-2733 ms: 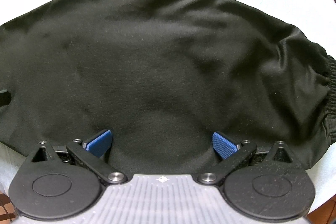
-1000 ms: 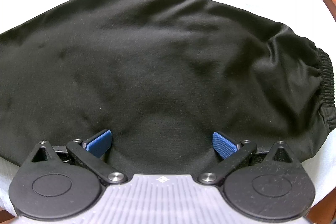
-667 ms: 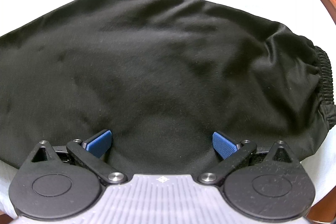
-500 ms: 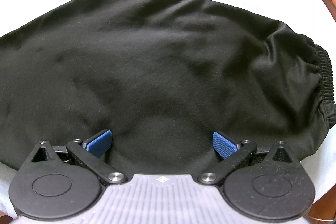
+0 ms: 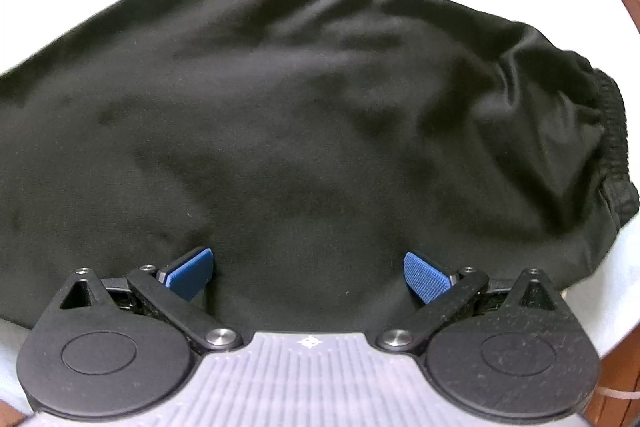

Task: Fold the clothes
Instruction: 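Roll the left gripper sideways and lower it onto the elastic cuffs, then close the left gripper on the elastic cuffs and lift them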

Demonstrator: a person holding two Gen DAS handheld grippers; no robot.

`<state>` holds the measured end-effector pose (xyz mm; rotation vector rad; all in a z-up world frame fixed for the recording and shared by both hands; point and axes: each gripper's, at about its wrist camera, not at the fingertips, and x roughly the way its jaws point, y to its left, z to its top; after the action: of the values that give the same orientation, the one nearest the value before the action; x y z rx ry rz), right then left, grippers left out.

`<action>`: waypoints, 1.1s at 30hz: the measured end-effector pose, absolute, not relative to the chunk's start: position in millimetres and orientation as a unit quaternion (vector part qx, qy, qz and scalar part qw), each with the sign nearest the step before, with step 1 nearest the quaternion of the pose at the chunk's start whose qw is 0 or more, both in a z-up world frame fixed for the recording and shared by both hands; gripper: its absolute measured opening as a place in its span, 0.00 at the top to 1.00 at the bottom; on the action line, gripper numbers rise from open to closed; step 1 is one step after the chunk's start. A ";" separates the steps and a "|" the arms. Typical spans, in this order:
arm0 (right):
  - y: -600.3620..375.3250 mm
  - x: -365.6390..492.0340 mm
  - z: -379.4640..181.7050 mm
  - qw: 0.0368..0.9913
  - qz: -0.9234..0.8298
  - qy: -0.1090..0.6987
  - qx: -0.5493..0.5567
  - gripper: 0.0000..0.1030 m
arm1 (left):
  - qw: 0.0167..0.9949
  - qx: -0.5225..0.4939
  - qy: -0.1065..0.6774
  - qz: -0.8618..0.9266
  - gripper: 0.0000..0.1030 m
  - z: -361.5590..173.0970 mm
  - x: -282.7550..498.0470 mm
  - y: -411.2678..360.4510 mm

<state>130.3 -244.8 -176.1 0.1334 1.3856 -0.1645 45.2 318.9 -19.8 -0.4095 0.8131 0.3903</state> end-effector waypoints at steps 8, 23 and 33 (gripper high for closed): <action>-91.0 198.7 -177.9 0.791 0.102 0.603 -0.005 0.00 | 0.849 -0.333 0.364 0.191 0.20 -25.3 -11.7 372.9; 264.9 160.4 -92.5 0.751 0.384 0.485 -0.230 0.14 | 0.822 -0.449 0.330 0.118 0.19 -76.1 -73.4 444.2; 353.7 51.9 -63.9 0.717 0.430 0.392 -0.382 0.34 | 0.746 -0.595 0.296 0.041 0.18 -115.6 -63.6 507.7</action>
<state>51.9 353.7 -63.9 -0.8461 0.8683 0.9521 -63.6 507.7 -115.6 -1.3021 0.6485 0.0898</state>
